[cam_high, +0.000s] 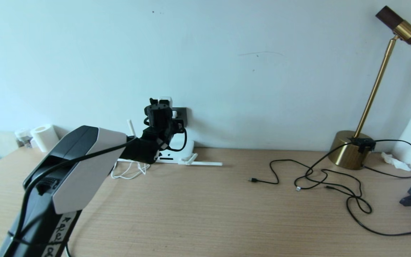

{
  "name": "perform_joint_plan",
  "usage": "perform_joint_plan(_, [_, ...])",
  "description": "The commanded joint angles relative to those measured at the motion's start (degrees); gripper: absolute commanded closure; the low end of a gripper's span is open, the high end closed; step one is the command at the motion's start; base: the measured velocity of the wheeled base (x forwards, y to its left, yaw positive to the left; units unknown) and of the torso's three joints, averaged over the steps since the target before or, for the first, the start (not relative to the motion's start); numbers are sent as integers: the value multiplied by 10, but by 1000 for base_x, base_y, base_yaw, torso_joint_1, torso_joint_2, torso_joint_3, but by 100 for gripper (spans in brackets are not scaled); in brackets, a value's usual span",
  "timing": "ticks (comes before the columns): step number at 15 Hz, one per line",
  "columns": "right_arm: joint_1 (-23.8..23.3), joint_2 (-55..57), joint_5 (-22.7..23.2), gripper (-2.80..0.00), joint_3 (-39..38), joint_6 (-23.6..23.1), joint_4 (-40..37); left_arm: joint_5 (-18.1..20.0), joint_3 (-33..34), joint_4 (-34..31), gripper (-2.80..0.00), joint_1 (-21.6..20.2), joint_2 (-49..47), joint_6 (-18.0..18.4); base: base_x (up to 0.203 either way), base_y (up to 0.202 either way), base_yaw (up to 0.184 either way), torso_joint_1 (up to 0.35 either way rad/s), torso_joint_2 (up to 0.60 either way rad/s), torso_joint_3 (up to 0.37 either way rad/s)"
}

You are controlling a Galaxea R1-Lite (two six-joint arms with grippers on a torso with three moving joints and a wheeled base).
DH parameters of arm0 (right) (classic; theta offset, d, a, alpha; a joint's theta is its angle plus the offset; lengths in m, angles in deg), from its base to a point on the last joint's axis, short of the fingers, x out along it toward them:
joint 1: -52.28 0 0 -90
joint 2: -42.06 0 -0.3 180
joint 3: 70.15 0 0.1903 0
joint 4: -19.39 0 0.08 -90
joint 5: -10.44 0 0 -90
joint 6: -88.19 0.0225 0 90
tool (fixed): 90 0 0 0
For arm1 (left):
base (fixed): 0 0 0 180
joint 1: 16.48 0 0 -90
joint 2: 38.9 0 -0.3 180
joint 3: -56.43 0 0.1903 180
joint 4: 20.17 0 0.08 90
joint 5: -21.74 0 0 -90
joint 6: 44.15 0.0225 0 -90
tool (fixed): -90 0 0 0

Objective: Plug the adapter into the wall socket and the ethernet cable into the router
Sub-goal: Plug plug into socket

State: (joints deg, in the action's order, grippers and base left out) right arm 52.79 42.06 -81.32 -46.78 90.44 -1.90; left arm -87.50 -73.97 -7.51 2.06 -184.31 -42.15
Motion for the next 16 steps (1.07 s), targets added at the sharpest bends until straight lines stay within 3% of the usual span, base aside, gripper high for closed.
perform_joint_plan(1, [0,0,0,0,-6,0,0,-1,-4,-1,0,0,-6,0,0,0,0,0,0,0])
perform_joint_plan(16, [0,0,0,0,-6,0,0,-10,-34,-32,0,5,-13,-19,0,0,0,0,0,0])
